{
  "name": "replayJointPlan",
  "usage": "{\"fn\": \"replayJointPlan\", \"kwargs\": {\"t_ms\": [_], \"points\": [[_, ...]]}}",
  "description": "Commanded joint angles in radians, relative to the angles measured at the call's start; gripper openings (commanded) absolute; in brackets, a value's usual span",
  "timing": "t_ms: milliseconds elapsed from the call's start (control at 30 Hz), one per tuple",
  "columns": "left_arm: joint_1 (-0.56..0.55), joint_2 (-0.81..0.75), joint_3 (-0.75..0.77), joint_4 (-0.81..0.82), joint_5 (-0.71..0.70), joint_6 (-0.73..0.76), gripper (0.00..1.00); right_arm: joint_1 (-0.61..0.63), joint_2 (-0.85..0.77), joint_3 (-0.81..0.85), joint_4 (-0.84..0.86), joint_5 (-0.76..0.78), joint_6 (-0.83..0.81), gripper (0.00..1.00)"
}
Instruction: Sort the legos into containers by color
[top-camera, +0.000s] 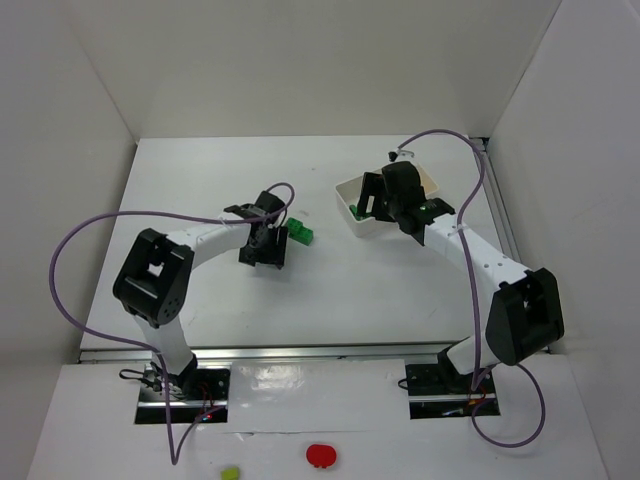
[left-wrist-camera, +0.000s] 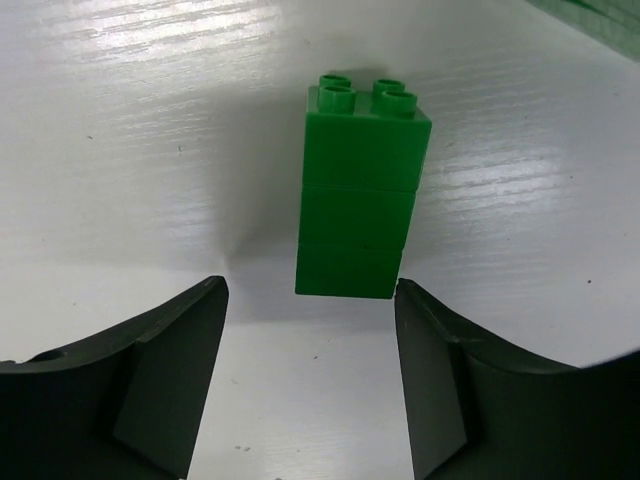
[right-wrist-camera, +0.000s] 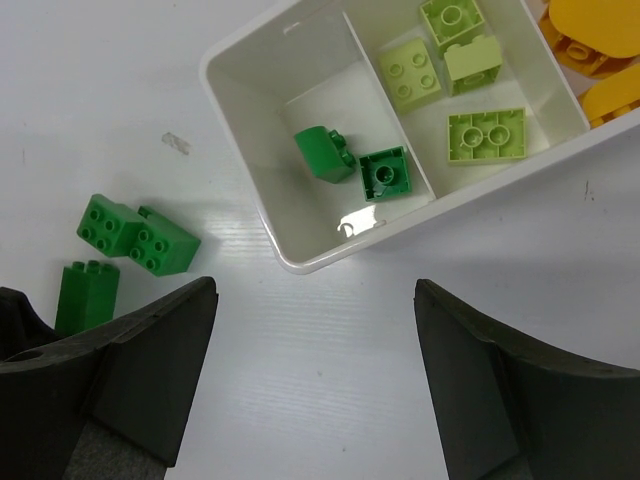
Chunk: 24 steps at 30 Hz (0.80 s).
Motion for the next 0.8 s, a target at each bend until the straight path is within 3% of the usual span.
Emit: {"fn": "replayJointPlan", "kwargs": {"t_ms": [0,133,367,467,633,667,733,767], "points": [[-0.023,-0.005,0.03,0.034,-0.063,-0.07,0.77,-0.004,-0.037,0.035,0.008,0.011,-0.011,0.87],[-0.05,0.042,0.068,0.025,-0.146,-0.114,0.76,-0.004,-0.046,0.035,0.008,0.011,-0.011,0.87],[-0.059,0.111,0.102,0.034,-0.192,-0.133,0.64,-0.004,-0.055,0.026,-0.002,0.011,-0.011,0.87],[-0.059,0.122,0.126,0.01,-0.207,-0.133,0.41,-0.004,-0.064,0.026,-0.002,0.011,-0.011,0.87],[-0.05,0.059,0.148,-0.067,-0.252,-0.096,0.25,-0.004,-0.073,0.035,-0.021,0.011,-0.02,0.87],[-0.05,0.027,0.137,-0.067,-0.205,-0.061,0.22,-0.004,-0.073,0.035,-0.021,-0.001,-0.029,0.87],[-0.04,-0.088,0.113,-0.052,-0.125,-0.02,0.06,-0.014,-0.073,0.044,-0.021,-0.094,-0.063,0.87],[-0.027,-0.125,0.113,-0.043,0.002,0.034,0.0,-0.014,-0.073,0.044,-0.009,-0.147,-0.103,0.87]]}}
